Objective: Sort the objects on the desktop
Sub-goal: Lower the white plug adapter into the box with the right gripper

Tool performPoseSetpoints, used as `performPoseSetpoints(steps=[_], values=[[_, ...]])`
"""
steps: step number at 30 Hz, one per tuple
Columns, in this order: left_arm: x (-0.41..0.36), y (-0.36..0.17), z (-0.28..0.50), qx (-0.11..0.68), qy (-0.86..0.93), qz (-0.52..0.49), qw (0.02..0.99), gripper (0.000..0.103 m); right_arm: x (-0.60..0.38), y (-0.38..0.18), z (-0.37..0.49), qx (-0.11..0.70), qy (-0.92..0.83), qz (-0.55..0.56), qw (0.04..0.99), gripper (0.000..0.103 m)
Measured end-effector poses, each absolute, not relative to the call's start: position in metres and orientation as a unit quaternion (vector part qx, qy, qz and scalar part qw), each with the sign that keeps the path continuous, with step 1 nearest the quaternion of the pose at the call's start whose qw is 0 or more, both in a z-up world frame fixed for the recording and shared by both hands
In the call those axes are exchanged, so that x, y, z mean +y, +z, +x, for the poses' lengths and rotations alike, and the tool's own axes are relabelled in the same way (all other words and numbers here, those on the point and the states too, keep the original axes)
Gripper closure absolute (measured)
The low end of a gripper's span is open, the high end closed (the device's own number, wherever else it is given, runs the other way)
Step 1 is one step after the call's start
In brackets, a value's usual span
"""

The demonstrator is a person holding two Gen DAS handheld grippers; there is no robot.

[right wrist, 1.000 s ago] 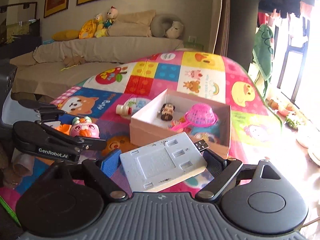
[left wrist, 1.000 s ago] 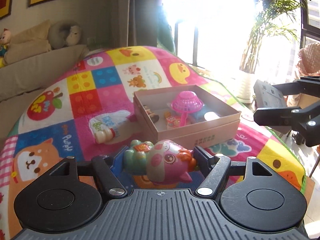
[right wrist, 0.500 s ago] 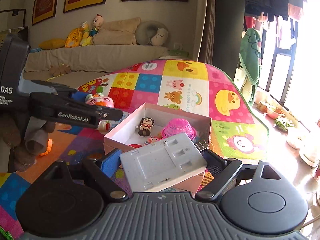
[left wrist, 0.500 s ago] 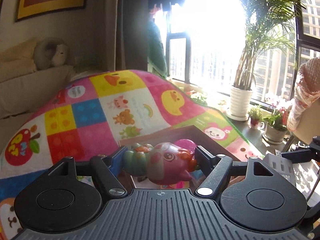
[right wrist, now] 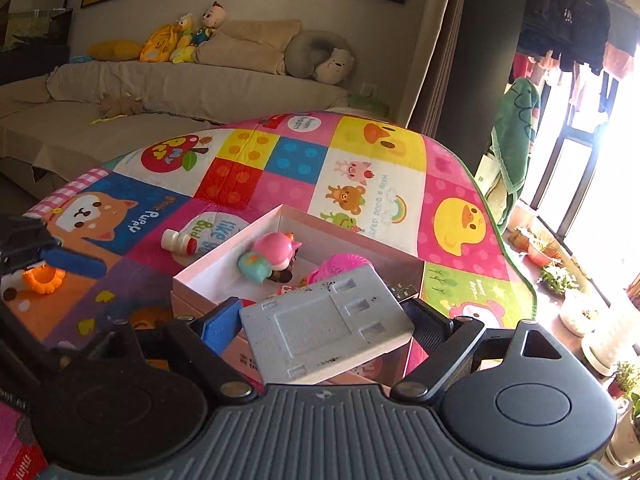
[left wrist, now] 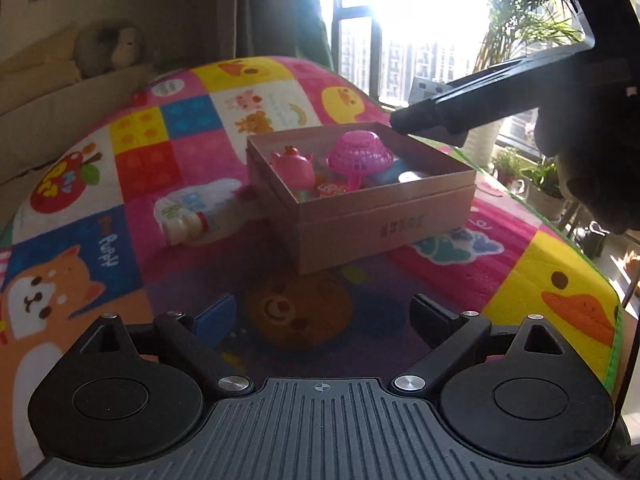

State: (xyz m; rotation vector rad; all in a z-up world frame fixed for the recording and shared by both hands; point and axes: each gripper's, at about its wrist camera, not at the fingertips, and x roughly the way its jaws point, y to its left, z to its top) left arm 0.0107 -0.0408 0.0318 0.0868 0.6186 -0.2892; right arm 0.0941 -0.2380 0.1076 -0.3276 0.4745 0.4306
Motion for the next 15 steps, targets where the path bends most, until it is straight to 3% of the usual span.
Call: performPoseSetpoints(steps=[7, 15], values=[[-0.024, 0.03, -0.006, 0.306, -0.145, 0.009, 0.941, 0.003, -0.194, 0.11, 0.165, 0.275, 0.263, -0.134, 0.915, 0.014], [-0.005, 0.03, -0.013, 0.293, -0.118, -0.012, 0.949, 0.002, -0.177, 0.106, 0.169, 0.296, 0.244, -0.131, 0.914, 0.005]])
